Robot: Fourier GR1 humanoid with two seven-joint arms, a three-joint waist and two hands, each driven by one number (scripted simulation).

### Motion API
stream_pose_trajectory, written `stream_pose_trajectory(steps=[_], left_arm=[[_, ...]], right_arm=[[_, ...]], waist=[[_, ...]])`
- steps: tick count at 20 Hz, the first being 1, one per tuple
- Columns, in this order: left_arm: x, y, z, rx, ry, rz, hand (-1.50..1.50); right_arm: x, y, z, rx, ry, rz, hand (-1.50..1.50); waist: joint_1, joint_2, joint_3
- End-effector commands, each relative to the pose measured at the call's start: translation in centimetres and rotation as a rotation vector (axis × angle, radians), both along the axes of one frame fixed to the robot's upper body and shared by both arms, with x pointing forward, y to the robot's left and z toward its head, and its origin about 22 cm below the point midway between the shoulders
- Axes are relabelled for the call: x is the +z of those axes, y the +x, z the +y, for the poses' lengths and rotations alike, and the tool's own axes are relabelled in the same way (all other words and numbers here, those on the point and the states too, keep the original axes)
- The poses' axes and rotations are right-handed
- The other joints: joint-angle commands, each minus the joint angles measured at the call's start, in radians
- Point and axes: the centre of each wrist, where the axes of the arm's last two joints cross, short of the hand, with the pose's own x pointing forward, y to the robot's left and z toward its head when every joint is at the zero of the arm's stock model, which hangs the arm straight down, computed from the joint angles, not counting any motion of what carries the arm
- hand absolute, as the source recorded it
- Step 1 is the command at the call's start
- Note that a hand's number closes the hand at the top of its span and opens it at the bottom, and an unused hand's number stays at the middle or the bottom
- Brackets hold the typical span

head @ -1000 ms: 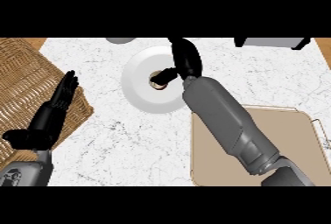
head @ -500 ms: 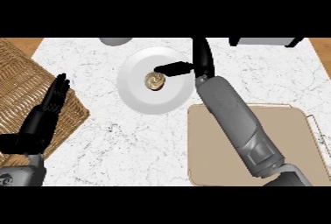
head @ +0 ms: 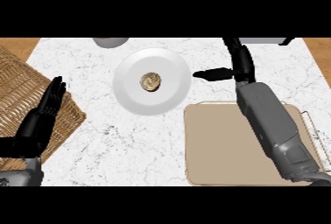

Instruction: Pick the cupcake from the tray and place it in the plate

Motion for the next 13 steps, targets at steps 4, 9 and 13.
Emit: stream_pose_trajectory(steps=[4, 9, 13], left_arm=[[-3.5, -0.5, -1.0, 0.012, -0.041, 0.164, 0.00], [-3.7, -1.3, -0.5, -0.004, -0.041, 0.182, 0.00], [-3.8, -0.8, -1.4, -0.014, -0.050, 0.168, 0.00]], right_arm=[[-2.6, -1.3, -6.4, 0.100, -0.004, -0.009, -1.50], [-4.0, -1.8, -7.8, 0.097, -0.064, -0.016, -1.50], [-3.0, -1.2, -9.2, 0.063, -0.074, -0.049, -1.50]], waist=[[-0.005, 0.014, -0.025], [0.011, 0.015, -0.025], [0.023, 0.022, -0.024]])
